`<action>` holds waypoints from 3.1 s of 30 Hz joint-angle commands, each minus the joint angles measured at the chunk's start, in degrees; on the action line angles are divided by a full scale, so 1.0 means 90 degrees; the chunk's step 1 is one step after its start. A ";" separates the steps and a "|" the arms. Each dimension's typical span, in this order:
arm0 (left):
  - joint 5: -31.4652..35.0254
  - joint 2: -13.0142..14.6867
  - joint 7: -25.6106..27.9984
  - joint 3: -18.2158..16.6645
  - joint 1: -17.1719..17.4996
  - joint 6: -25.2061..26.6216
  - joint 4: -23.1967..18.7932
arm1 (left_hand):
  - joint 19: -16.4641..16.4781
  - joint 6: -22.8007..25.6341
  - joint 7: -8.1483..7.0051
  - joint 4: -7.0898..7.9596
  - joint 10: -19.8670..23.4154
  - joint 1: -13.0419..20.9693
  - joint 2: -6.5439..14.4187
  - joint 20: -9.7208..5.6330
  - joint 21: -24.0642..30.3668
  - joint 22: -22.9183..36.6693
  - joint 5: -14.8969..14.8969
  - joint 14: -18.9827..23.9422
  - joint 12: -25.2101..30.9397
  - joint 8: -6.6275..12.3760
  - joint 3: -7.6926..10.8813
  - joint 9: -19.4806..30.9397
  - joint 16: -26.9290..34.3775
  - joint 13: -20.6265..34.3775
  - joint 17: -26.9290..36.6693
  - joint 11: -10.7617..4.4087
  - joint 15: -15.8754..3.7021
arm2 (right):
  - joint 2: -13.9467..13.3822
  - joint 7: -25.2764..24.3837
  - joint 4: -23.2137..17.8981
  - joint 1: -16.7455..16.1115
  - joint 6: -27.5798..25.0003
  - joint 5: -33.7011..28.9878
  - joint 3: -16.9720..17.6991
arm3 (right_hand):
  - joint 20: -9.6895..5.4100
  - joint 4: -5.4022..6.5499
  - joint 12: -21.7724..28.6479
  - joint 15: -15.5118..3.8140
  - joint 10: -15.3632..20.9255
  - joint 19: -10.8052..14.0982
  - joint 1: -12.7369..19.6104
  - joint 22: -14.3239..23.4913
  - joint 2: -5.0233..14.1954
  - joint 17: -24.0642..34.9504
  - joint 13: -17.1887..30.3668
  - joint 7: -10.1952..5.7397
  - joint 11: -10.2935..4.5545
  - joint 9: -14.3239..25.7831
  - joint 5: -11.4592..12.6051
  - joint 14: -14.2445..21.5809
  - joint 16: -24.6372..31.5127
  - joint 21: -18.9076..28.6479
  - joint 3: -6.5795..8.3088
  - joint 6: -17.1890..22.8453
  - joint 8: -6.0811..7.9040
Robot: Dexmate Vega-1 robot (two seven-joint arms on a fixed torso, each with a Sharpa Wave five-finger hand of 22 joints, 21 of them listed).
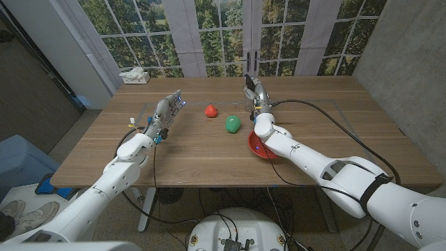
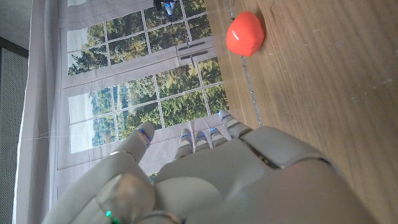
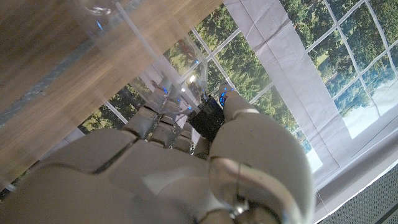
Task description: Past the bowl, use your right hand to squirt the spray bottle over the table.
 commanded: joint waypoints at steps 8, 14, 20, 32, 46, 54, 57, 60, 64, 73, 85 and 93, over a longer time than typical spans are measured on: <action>-0.0022 -0.0021 -0.0041 0.0012 -0.0070 0.0031 0.0085 | 0.0043 0.0037 -0.0030 -0.0044 0.0028 -0.0049 0.0262 -0.0217 0.0035 0.0012 0.0001 0.0013 0.0041 -0.0007 0.0019 0.0021 0.0003 0.0015 0.0009 -0.0028 -0.0201 | 0.0097 0.0266 0.0174 0.0105 0.0044 0.0297 0.0076 | -0.0162 0.0035 0.0428 -0.1163 0.0933 0.0489 0.0112 0.0487 0.0020 0.1249 0.0267 0.0202 -0.0145 0.0281 -0.0021 0.1236 0.1252 0.0898 -0.0094 0.0705 0.0353; -0.0064 -0.0033 -0.0082 0.0013 -0.0100 0.0060 0.0131 | 0.0036 0.0030 -0.0057 -0.0041 0.0020 -0.0055 0.0270 -0.0185 0.0030 0.0012 0.0003 0.0013 0.0035 -0.0013 0.0025 0.0021 0.0002 0.0015 0.0011 -0.0024 -0.0204 | 0.0282 -0.0018 0.0465 0.0199 0.0135 0.0270 0.0062 | -0.0252 -0.0220 0.0521 -0.1190 0.1371 0.0510 0.0694 0.1036 0.0059 0.2304 0.0564 0.0199 -0.0244 0.0601 -0.0006 0.1758 0.2028 0.1677 0.0222 0.1258 0.0772; -0.0045 -0.0034 -0.0084 0.0017 -0.0126 0.0058 0.0162 | 0.0037 0.0029 -0.0056 -0.0037 0.0016 -0.0060 0.0281 -0.0175 0.0028 0.0012 0.0006 0.0009 0.0032 -0.0016 0.0033 0.0021 0.0000 0.0015 0.0012 -0.0021 -0.0200 | 0.0278 0.0135 0.0416 0.0217 0.0007 0.0409 0.0098 | -0.0247 -0.0270 0.0613 -0.1145 0.1700 0.0544 0.0810 0.1261 -0.0099 0.3057 0.0823 0.0288 -0.0231 0.0911 -0.0043 0.1864 0.2520 0.2150 0.0083 0.1347 0.1051; -0.0064 -0.0045 -0.0189 0.0038 -0.0219 0.0074 0.0260 | 0.0035 0.0024 -0.0066 -0.0036 0.0011 -0.0062 0.0300 -0.0152 0.0023 0.0012 0.0008 0.0002 0.0027 -0.0021 0.0042 0.0022 -0.0003 0.0015 0.0011 -0.0028 -0.0199 | 0.0199 0.0633 0.0314 0.0224 -0.0090 0.0744 0.0196 | 0.0013 -0.0100 0.1055 -0.1109 0.2677 0.0929 0.0507 0.1532 -0.0168 0.3747 0.1658 0.0456 -0.0084 0.1998 -0.0034 0.2264 0.3171 0.3208 -0.0431 0.0764 0.2003; -0.0029 -0.0017 -0.0134 0.0040 -0.0222 0.0114 0.0206 | 0.0030 0.0019 -0.0078 -0.0039 0.0000 -0.0063 0.0313 -0.0121 0.0017 0.0012 0.0009 -0.0010 0.0020 -0.0025 0.0044 0.0022 -0.0007 0.0015 0.0010 -0.0032 -0.0191 | 0.0222 0.0526 0.0441 0.0242 0.0194 0.0711 0.0180 | -0.0732 -0.0248 0.1628 -0.1136 0.3235 0.2055 0.0575 0.1484 -0.0246 0.3888 0.2862 0.0536 -0.0216 0.2795 -0.0017 0.3465 0.4025 0.4508 -0.0490 0.0212 0.2705; -0.0013 -0.0032 -0.0113 0.0051 -0.0225 0.0106 0.0179 | 0.0019 0.0006 -0.0086 -0.0048 -0.0017 -0.0060 0.0313 -0.0121 0.0011 0.0013 0.0008 -0.0020 0.0013 -0.0031 0.0044 0.0023 -0.0010 0.0016 0.0007 -0.0016 -0.0195 | 0.0158 0.0435 0.0399 0.0223 0.0311 0.0609 0.0154 | -0.1062 -0.0530 0.1931 -0.1125 0.3158 0.2434 0.1533 0.1360 -0.0464 0.3902 0.3680 0.0698 -0.0164 0.3822 0.0091 0.3834 0.4841 0.5328 -0.0649 0.0103 0.3691; 0.0002 -0.0025 -0.0095 0.0058 -0.0224 0.0120 0.0160 | 0.0019 0.0004 -0.0089 -0.0052 -0.0025 -0.0058 0.0314 -0.0119 0.0010 0.0012 0.0007 -0.0022 0.0010 -0.0031 0.0045 0.0023 -0.0010 0.0016 0.0006 -0.0009 -0.0197 | 0.0123 0.0403 0.0360 0.0213 0.0298 0.0559 0.0142 | -0.1119 -0.0540 0.1917 -0.1120 0.3199 0.2430 0.2370 0.1262 -0.0556 0.3893 0.3752 0.0705 -0.0133 0.3958 0.0331 0.3811 0.5137 0.5573 -0.0484 0.0056 0.3894; 0.0017 -0.0028 -0.0076 0.0061 -0.0222 0.0112 0.0151 | 0.0016 0.0005 -0.0087 -0.0059 -0.0032 -0.0057 0.0308 -0.0115 0.0008 0.0012 0.0005 -0.0029 0.0008 -0.0031 0.0042 0.0023 -0.0013 0.0015 0.0005 -0.0020 -0.0192 | 0.0119 0.0464 0.0396 0.0206 0.0412 0.0616 0.0182 | -0.1134 -0.0499 0.1973 -0.1114 0.3260 0.2381 0.2675 0.1223 -0.0631 0.3888 0.3888 0.0820 -0.0008 0.3965 0.0443 0.3763 0.5254 0.5743 -0.0459 0.0141 0.3986; 0.0052 -0.0023 -0.0035 0.0064 -0.0215 0.0104 0.0124 | 0.0006 0.0007 -0.0109 -0.0106 -0.0042 -0.0058 0.0226 -0.0136 0.0002 0.0011 -0.0008 -0.0043 0.0005 -0.0030 0.0009 0.0022 -0.0021 0.0015 -0.0003 -0.0029 -0.0210 | 0.0088 0.0608 0.0448 0.0231 0.0466 0.0654 0.0192 | -0.1141 -0.0511 0.1951 -0.1119 0.3362 0.2437 0.2953 0.1183 -0.0713 0.3902 0.3861 0.0928 0.0089 0.3822 0.0530 0.3756 0.5387 0.5922 -0.0448 0.0343 0.4011; 0.0068 -0.0048 -0.0022 0.0089 -0.0243 0.0106 0.0127 | -0.0009 0.0013 -0.0110 -0.0170 -0.0071 -0.0048 0.0175 -0.0137 -0.0007 0.0009 -0.0021 -0.0072 -0.0003 -0.0028 -0.0018 0.0022 -0.0032 0.0014 -0.0010 -0.0023 -0.0205 | -0.0006 0.0788 0.0444 0.0257 0.0531 0.0676 0.0208 | -0.1140 -0.0519 0.1909 -0.1110 0.3728 0.2431 0.3632 0.1030 -0.0907 0.3891 0.3722 0.1211 0.0368 0.3451 0.0870 0.3742 0.5584 0.6198 -0.0356 0.0738 0.3967; 0.0090 -0.0075 -0.0014 0.0129 -0.0291 0.0132 0.0132 | -0.0024 0.0029 -0.0142 -0.0259 -0.0088 -0.0043 0.0096 -0.0152 -0.0016 0.0006 -0.0041 -0.0093 -0.0005 -0.0025 -0.0064 0.0022 -0.0035 0.0013 -0.0014 -0.0042 -0.0223 | -0.0046 0.0837 0.0534 0.0275 0.0738 0.0693 0.0255 | -0.1132 -0.0460 0.1904 -0.1104 0.4095 0.2522 0.3960 0.0866 -0.1131 0.3893 0.3592 0.1305 0.0511 0.3185 0.1381 0.3870 0.5653 0.6556 -0.0332 0.1145 0.3931; 0.0092 -0.0091 -0.0004 0.0136 -0.0295 0.0124 0.0128 | -0.0028 0.0034 -0.0143 -0.0299 -0.0091 -0.0031 0.0107 -0.0148 -0.0018 0.0005 -0.0044 -0.0095 -0.0003 -0.0024 -0.0070 0.0022 -0.0031 0.0013 -0.0013 -0.0034 -0.0218 | -0.0192 0.1066 0.0122 0.0171 0.0645 0.0875 0.0404 | -0.1145 -0.0458 0.1945 -0.1087 0.3868 0.2509 0.4150 0.0853 -0.1187 0.3886 0.3895 0.1353 0.0746 0.3384 0.1809 0.3893 0.5613 0.6803 -0.0220 0.1054 0.3977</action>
